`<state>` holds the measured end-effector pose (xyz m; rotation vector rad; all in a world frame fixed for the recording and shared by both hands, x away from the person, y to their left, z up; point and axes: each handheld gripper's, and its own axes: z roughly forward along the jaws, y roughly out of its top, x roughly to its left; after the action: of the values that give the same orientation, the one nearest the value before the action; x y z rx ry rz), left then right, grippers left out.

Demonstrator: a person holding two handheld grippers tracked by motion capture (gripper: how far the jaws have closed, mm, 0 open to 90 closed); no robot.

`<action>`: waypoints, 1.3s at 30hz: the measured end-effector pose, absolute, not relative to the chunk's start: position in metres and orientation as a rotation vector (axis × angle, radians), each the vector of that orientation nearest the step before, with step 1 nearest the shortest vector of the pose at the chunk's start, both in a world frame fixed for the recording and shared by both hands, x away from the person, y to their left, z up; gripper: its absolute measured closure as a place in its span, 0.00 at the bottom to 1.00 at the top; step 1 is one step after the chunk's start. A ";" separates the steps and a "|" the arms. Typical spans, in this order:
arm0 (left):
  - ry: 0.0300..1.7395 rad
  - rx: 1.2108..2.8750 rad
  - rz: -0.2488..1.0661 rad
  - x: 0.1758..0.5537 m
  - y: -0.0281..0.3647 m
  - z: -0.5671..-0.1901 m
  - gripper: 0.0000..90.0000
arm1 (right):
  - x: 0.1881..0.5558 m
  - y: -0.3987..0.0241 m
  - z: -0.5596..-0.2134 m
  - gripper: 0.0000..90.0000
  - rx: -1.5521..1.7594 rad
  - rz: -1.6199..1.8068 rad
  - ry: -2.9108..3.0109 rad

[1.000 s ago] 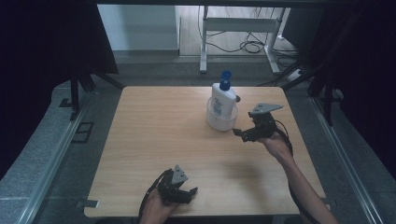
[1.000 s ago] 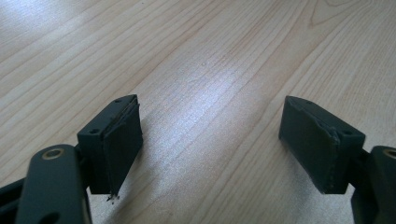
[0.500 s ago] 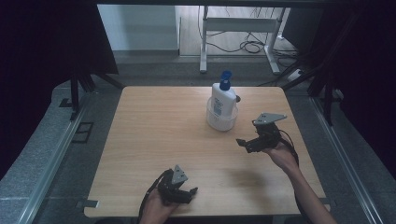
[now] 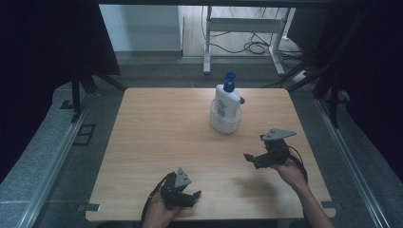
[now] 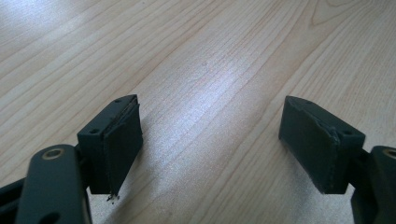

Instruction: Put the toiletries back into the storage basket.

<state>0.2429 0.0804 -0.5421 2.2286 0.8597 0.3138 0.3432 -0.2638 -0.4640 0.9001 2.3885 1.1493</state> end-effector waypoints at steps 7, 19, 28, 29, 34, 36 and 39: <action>0.861 2.229 0.314 0.243 0.080 -0.542 0.23 | 0.329 -0.267 -0.478 0.00 0.902 1.134 2.404; 0.865 2.226 0.314 0.243 0.080 -0.542 0.23 | 0.309 -0.275 -0.502 0.00 0.940 1.122 2.416; 0.868 2.223 0.314 0.242 0.080 -0.542 0.23 | 0.297 -0.279 -0.522 0.00 0.954 1.084 2.461; 0.869 2.223 0.314 0.242 0.080 -0.542 0.23 | 0.296 -0.279 -0.524 0.00 0.955 1.079 2.469; 0.869 2.223 0.314 0.242 0.080 -0.542 0.23 | 0.291 -0.279 -0.534 0.00 0.962 1.056 2.497; 0.869 2.223 0.314 0.242 0.080 -0.542 0.23 | 0.289 -0.279 -0.537 0.00 0.971 1.051 2.507; 0.869 2.223 0.314 0.242 0.080 -0.542 0.23 | 0.287 -0.279 -0.542 0.00 0.971 1.041 2.516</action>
<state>0.2423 0.0800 -0.5422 2.2231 0.8691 0.3142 0.2866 -0.2787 -0.5423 0.9711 2.5163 1.0412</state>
